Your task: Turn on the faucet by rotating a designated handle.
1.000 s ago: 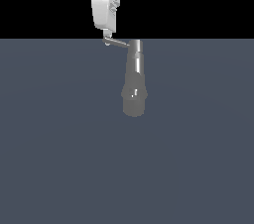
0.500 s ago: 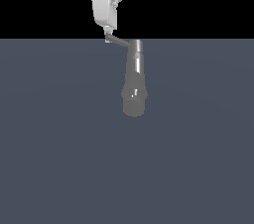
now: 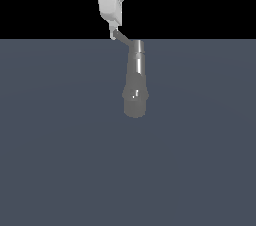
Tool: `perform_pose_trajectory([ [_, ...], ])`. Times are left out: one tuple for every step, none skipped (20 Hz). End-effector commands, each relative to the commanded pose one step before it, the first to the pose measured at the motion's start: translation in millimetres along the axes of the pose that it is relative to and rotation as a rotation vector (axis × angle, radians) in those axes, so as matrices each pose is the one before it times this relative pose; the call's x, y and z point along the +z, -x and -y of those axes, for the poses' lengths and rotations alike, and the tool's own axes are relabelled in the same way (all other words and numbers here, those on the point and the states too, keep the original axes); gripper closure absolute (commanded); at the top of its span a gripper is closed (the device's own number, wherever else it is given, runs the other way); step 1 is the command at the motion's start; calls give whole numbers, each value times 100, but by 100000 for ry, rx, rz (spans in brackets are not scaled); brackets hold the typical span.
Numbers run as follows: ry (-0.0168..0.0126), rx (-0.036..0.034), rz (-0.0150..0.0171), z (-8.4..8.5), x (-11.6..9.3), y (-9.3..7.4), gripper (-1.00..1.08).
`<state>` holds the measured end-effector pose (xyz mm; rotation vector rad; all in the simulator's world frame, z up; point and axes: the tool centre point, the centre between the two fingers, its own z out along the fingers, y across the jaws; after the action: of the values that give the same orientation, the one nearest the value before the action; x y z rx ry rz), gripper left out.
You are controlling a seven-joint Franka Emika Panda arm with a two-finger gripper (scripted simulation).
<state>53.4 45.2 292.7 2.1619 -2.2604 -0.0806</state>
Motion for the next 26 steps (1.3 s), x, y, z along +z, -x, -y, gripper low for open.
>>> perform_pose_trajectory([
  [1080, 624, -206, -911, 24, -1049, 108],
  [39, -29, 4, -278, -104, -225, 108],
  [56, -41, 5, -275, -95, -220, 108],
  [56, -41, 4, -277, -96, -222, 108],
  [56, -41, 4, -278, -97, -224, 108],
  [56, -40, 3, -280, -98, -225, 108],
  [40, -28, 2, -286, -108, -233, 108],
  [56, -40, 2, -282, -100, -229, 108],
  [57, -39, 1, -283, -102, -230, 108],
  [0, 0, 0, 0, 0, 0, 108],
  [-569, -794, 78, 406, 0, 755, 108],
  [44, 53, -4, -56, -20, -738, 108],
  [53, 66, -5, -52, -14, -746, 108],
  [43, 54, -4, -55, -20, -740, 108],
  [43, 54, -5, -55, -20, -741, 108],
  [53, 66, -6, -51, -14, -747, 108],
  [43, 54, -5, -54, -20, -739, 108],
  [43, 54, -6, -53, -20, -737, 108],
  [43, 54, -6, -52, -20, -734, 108],
  [52, 66, -8, -47, -14, -736, 108],
  [43, 54, -7, -49, -19, -725, 108],
  [43, 54, -7, -47, -19, -720, 108],
  [43, 54, -7, -45, -19, -713, 108],
  [42, 54, -8, -41, -18, -705, 108],
  [0, 0, 0, 0, 0, 0, 108],
  [-420, -4054, 684, 252, -146, 3178, 108],
])
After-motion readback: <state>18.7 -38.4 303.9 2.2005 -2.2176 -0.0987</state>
